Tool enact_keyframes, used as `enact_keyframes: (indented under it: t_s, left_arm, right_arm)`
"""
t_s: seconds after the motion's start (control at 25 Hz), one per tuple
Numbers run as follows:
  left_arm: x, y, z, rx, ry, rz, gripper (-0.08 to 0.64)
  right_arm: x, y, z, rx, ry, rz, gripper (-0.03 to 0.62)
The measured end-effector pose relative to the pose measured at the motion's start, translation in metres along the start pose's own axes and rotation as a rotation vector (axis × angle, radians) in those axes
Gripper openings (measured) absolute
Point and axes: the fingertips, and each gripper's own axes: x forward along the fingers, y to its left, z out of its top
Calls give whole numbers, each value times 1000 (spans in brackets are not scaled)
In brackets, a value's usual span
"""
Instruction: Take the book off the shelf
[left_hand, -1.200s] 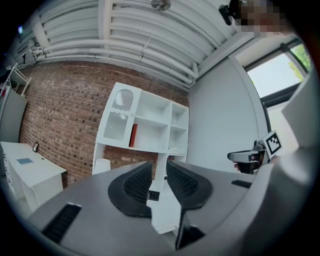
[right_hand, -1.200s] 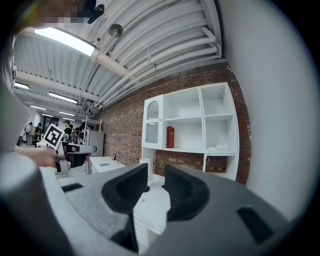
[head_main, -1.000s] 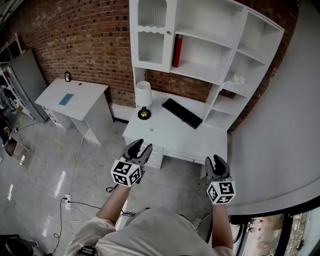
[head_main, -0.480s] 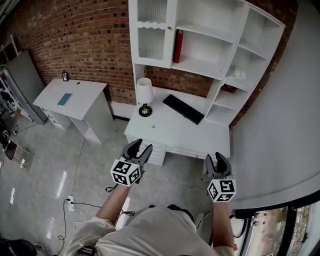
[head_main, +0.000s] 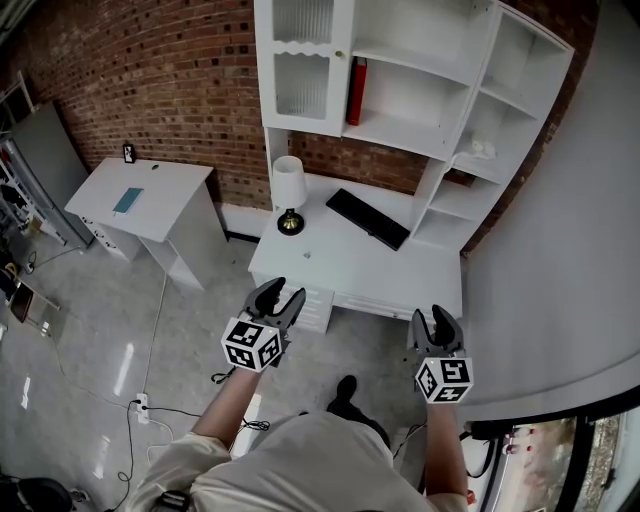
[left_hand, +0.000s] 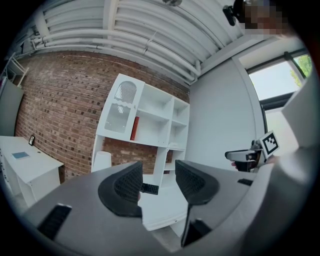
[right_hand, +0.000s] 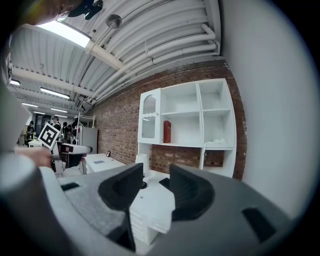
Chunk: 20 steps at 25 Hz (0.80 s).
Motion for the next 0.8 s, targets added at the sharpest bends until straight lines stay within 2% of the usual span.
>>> enact_keyframes:
  t_s: [0.32, 0.8]
  left_arm:
    - [56, 12, -5, -11, 5, 24, 198]
    - [166, 21, 7, 6, 9, 54, 202]
  right_arm:
    - [52, -33, -9, 6, 33, 52, 150]
    - [153, -108, 1, 14, 34, 129, 149]
